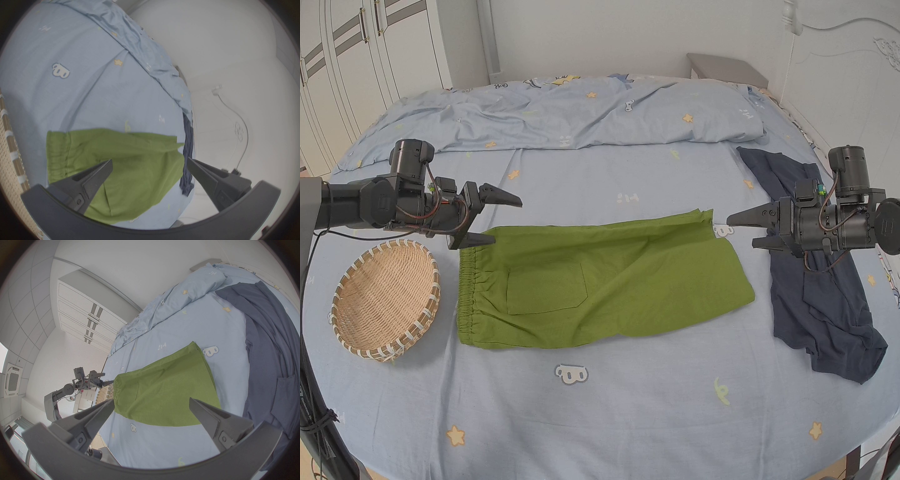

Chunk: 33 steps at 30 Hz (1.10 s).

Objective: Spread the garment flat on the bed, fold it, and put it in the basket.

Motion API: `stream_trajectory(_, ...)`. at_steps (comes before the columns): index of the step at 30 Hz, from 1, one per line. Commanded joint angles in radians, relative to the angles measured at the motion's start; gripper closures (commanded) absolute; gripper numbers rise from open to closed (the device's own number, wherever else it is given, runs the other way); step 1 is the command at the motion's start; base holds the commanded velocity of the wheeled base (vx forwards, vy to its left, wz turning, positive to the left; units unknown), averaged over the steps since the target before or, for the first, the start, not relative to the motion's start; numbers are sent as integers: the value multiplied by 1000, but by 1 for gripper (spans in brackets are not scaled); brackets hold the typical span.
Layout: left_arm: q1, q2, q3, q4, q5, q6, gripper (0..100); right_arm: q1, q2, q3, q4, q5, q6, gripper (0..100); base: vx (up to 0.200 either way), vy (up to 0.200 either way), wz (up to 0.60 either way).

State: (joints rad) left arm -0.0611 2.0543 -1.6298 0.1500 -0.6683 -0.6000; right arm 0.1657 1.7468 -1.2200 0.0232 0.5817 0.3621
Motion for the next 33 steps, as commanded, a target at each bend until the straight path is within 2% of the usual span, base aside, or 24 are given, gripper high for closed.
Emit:
stream_trajectory(1,-11,-180,229,-13,-45,161,0,-2,-1,0,0,1,0,0,0,0,0)
stream_trajectory(2,-13,-218,335,-55,-37,213,0,-2,-3,-1,0,1,0,0,0,0,0)
stream_trajectory(5,-16,-293,542,-184,-36,226,0,0,-7,-1,0,3,0,0,0,0,0)
stream_trajectory(8,-22,-319,642,-248,-36,227,0,1,-12,0,0,3,1,0,0,0,0)
stream_trajectory(10,-36,-336,794,-363,-30,224,0,3,-21,10,0,3,0,0,0,0,0)
stream_trajectory(14,-16,-352,936,-487,-11,217,0,24,-44,25,0,4,0,0,0,0,0)
stream_trajectory(19,41,-338,1005,-555,-8,229,0,44,-78,47,-2,4,0,0,0,0,0)
stream_trajectory(32,104,-272,996,-633,-7,232,0,72,-84,80,-46,3,1,0,0,0,0)
stream_trajectory(33,99,-235,998,-684,-5,232,0,72,-82,80,-46,3,1,0,0,0,0)
